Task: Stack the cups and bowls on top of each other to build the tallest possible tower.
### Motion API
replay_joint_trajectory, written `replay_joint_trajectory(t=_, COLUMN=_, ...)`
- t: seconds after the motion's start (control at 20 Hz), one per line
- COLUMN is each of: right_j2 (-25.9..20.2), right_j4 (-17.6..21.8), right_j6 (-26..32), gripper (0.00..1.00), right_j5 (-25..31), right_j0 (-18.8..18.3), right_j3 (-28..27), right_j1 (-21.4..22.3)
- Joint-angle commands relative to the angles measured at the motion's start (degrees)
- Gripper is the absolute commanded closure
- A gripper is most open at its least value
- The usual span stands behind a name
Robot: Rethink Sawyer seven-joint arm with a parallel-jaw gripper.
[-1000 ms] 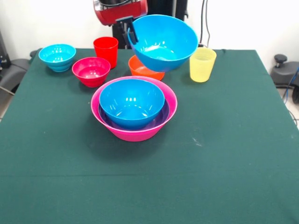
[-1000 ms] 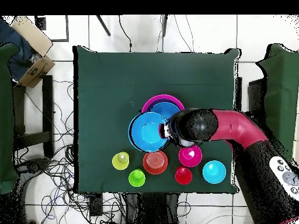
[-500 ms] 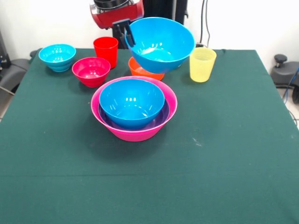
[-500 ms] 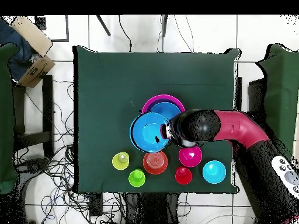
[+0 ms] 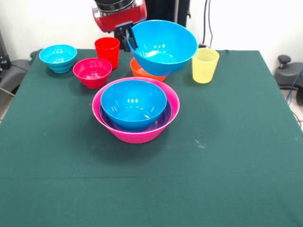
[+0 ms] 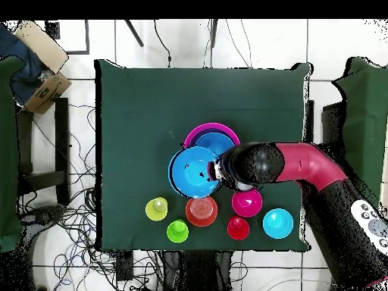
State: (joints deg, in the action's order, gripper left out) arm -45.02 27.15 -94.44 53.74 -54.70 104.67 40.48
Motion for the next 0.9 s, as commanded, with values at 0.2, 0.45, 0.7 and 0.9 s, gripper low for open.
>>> replay_joint_trajectory(t=0.2, right_j2=-2.52, right_j4=9.53, right_j6=18.11, gripper=1.0, right_j5=-3.86, right_j0=-3.16, right_j3=-2.04, right_j1=-8.44)
replay_joint_trajectory(t=0.45, right_j2=-4.06, right_j4=11.24, right_j6=18.3, gripper=1.0, right_j5=-3.08, right_j0=-4.56, right_j3=-2.65, right_j1=-9.86)
replay_joint_trajectory(t=0.7, right_j2=-5.12, right_j4=13.15, right_j6=17.04, gripper=1.0, right_j5=-3.62, right_j0=-5.06, right_j3=-2.07, right_j1=-10.52)
replay_joint_trajectory(t=0.9, right_j2=-6.03, right_j4=13.79, right_j6=16.99, gripper=1.0, right_j5=-3.35, right_j0=-5.14, right_j3=-2.48, right_j1=-10.87)
